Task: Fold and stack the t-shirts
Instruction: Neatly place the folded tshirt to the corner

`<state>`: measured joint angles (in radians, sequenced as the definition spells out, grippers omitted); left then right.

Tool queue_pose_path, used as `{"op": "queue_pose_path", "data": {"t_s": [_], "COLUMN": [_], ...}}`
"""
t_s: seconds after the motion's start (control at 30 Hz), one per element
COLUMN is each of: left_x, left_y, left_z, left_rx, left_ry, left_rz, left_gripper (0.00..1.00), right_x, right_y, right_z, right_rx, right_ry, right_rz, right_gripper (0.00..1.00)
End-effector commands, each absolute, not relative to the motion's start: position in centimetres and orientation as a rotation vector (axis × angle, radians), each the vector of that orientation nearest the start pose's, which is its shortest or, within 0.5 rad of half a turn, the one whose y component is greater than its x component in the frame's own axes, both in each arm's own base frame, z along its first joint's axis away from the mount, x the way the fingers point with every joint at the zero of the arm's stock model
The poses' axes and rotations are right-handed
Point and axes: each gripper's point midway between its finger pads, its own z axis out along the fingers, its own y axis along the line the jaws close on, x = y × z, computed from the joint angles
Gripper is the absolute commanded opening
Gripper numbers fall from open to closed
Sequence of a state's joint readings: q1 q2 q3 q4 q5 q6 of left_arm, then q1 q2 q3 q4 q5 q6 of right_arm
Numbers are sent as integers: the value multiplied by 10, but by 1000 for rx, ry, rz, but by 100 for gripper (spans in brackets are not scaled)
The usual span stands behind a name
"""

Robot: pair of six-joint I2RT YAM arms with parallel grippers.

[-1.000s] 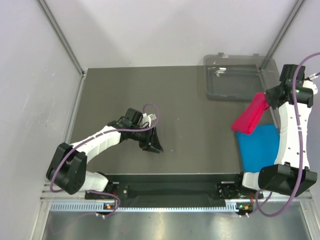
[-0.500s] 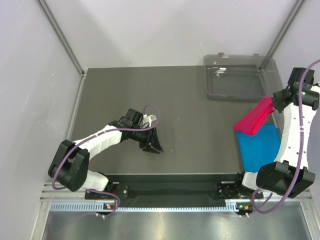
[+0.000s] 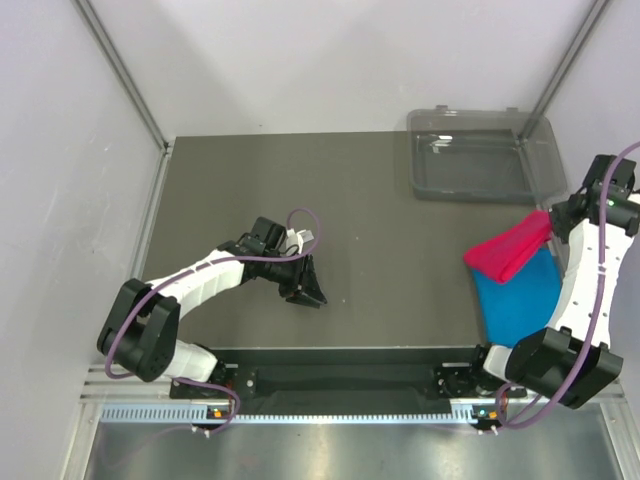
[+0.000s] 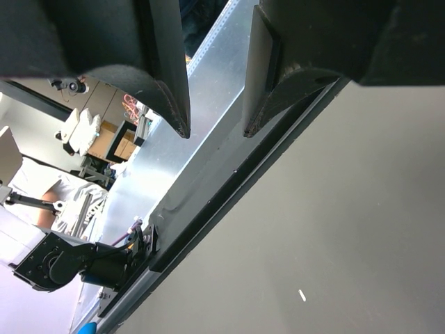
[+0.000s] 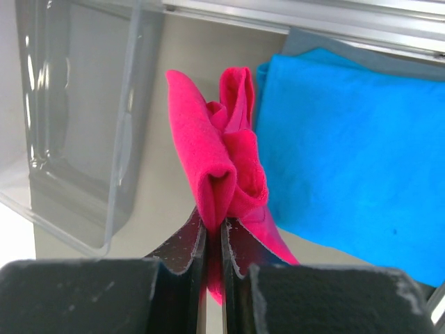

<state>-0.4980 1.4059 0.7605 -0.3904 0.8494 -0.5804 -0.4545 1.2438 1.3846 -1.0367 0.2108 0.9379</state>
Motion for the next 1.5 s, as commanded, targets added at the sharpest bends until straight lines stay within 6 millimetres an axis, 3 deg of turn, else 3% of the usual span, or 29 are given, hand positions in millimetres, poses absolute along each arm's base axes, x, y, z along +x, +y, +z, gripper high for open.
{"op": "queue_pose_path", "data": {"t_s": [0.0, 0.97, 1.47], "left_x": [167, 169, 166], "left_y": [-259, -261, -260], "left_z": [111, 108, 108], "left_rx": [257, 242, 245], "left_ry": [2724, 2737, 2747], "left_rz": [-1506, -1522, -1537], "left_gripper": [41, 41, 41], "right_x": [275, 253, 214], "right_y": [-149, -179, -183], "right_z": [263, 238, 213], "right_rx": [1596, 1691, 1743], "right_ry": [1726, 1673, 1693], "right_rz": [-32, -91, -178], "right_gripper": [0, 0, 0]}}
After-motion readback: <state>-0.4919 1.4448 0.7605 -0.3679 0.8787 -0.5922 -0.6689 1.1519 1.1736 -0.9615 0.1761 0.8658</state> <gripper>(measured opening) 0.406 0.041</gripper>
